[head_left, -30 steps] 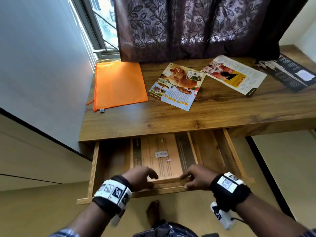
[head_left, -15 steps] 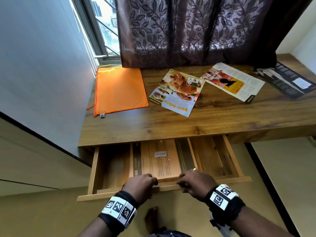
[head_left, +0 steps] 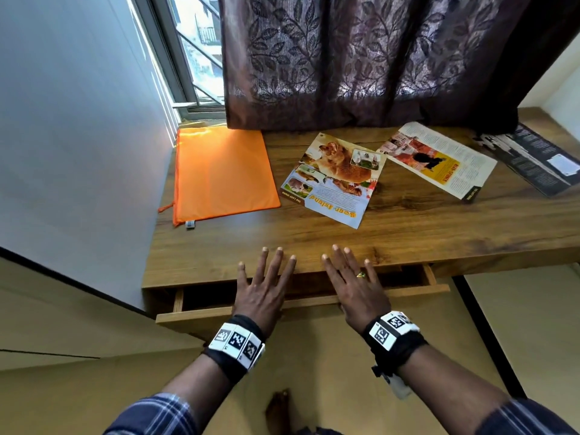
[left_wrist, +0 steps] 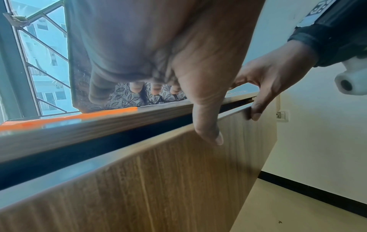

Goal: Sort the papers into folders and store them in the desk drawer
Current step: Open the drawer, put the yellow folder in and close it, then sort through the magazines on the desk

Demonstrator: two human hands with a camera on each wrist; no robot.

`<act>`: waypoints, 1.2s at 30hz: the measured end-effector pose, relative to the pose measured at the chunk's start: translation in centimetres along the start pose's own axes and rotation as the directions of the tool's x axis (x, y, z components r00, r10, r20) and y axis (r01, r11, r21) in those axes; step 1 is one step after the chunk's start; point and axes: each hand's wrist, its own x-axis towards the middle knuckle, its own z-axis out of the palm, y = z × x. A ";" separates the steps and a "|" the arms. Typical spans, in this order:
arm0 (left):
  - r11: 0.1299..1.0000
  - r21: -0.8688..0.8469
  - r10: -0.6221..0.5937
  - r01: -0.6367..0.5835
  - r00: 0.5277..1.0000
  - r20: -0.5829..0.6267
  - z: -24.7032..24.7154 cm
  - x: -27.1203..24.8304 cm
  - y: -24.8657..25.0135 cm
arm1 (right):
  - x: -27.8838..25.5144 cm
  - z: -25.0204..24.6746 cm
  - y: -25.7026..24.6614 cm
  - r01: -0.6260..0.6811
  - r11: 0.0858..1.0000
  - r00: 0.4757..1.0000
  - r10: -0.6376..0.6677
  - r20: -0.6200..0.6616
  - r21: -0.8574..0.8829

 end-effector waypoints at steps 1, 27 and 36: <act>1.000 0.014 -0.006 0.006 1.000 0.013 -0.2 0.6 -0.3 | 0.8 -0.2 0.1 -0.002 1.000 1.000 0.002 0.000 -0.010; 0.999 -0.026 0.047 -0.047 0.999 0.005 -4.8 8.3 0.1 | 6.2 -2.7 1.1 0.104 0.982 0.993 -0.110 0.035 0.159; 0.995 -0.098 -0.021 0.018 1.000 -0.023 -8.4 15.8 1.6 | 13.5 -6.3 8.7 0.102 0.946 0.995 -0.099 -0.025 0.309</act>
